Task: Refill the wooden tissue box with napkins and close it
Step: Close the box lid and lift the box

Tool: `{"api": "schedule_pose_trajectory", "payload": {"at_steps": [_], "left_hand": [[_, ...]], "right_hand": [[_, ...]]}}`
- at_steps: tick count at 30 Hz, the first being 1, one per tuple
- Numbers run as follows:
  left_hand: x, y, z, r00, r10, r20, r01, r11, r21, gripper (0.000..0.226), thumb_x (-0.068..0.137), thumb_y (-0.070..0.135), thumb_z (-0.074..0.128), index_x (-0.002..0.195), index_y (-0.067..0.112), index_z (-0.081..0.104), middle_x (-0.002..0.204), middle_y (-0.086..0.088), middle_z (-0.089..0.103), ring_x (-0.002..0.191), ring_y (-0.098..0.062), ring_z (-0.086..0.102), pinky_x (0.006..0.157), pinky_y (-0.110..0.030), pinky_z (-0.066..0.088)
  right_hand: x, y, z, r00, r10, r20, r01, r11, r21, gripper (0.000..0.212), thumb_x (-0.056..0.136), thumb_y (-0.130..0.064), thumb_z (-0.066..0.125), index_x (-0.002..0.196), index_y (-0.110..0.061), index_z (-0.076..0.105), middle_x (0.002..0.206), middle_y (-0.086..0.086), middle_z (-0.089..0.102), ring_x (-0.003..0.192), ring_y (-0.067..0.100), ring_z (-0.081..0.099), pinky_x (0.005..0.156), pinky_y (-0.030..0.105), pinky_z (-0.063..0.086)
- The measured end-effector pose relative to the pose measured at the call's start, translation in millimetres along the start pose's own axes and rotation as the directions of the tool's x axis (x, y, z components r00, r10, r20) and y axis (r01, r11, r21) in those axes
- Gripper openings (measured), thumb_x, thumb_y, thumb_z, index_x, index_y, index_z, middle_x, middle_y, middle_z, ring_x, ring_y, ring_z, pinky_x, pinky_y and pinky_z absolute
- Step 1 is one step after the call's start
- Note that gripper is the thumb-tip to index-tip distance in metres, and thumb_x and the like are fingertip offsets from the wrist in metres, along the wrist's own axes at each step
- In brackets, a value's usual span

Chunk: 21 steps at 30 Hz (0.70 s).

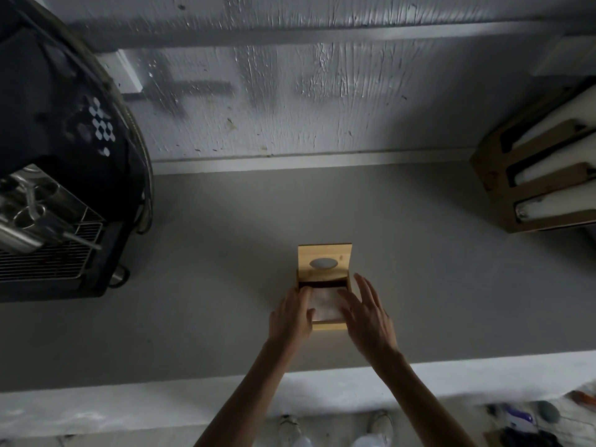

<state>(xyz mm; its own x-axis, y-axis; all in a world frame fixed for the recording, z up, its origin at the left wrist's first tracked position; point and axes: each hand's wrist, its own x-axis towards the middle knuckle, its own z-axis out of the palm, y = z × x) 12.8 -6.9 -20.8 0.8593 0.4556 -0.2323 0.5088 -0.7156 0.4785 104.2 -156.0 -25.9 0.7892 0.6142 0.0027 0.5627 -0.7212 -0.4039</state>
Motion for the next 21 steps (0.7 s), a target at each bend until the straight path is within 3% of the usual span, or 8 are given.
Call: {"api": "schedule_pose_trajectory", "payload": {"at_steps": [5, 9, 15, 21], "left_hand": [[-2, 0, 0, 0.998, -0.051, 0.022, 0.051, 0.998, -0.026, 0.045, 0.098, 0.026, 0.048, 0.141, 0.022, 0.037, 0.143, -0.001, 0.048, 0.128, -0.025, 0.049, 0.095, -0.041, 0.045], [-4, 0, 3, 0.999, -0.031, -0.031, 0.031, 0.999, 0.008, 0.049, 0.098, 0.028, 0.05, 0.144, 0.02, 0.034, 0.143, -0.001, 0.048, 0.126, -0.023, 0.052, 0.093, -0.039, 0.047], [-1, -9, 1, 1.0, -0.01, 0.002, 0.01, 0.999, -0.048, 0.047, 0.097, 0.029, 0.05, 0.141, 0.02, 0.037, 0.14, -0.002, 0.05, 0.125, -0.022, 0.052, 0.094, -0.039, 0.05], [-3, -17, 0, 0.999, 0.045, -0.002, -0.045, 0.999, -0.027, 0.057, 0.097, 0.044, 0.046, 0.146, 0.02, 0.031, 0.147, -0.001, 0.046, 0.129, -0.019, 0.051, 0.096, -0.032, 0.047]], "right_hand": [[-3, 6, 6, 1.0, 0.014, 0.021, -0.014, 1.0, -0.016, 0.031, 0.094, -0.026, 0.06, 0.125, -0.026, 0.059, 0.155, 0.011, 0.036, 0.143, 0.031, 0.035, 0.083, 0.048, 0.06], [-1, 7, 7, 1.0, 0.018, -0.003, -0.018, 1.0, -0.008, 0.036, 0.092, -0.026, 0.063, 0.127, -0.029, 0.057, 0.153, 0.011, 0.039, 0.14, 0.031, 0.039, 0.082, 0.048, 0.06], [-1, 11, 11, 1.0, 0.023, 0.02, -0.022, 0.999, -0.026, 0.031, 0.095, -0.027, 0.057, 0.127, -0.026, 0.059, 0.156, 0.01, 0.035, 0.146, 0.031, 0.029, 0.089, 0.051, 0.057], [0, 14, 7, 0.998, 0.013, 0.057, -0.02, 0.993, 0.118, 0.033, 0.101, -0.03, 0.046, 0.131, -0.028, 0.058, 0.158, 0.002, 0.033, 0.148, 0.022, 0.026, 0.101, 0.044, 0.048]]}}
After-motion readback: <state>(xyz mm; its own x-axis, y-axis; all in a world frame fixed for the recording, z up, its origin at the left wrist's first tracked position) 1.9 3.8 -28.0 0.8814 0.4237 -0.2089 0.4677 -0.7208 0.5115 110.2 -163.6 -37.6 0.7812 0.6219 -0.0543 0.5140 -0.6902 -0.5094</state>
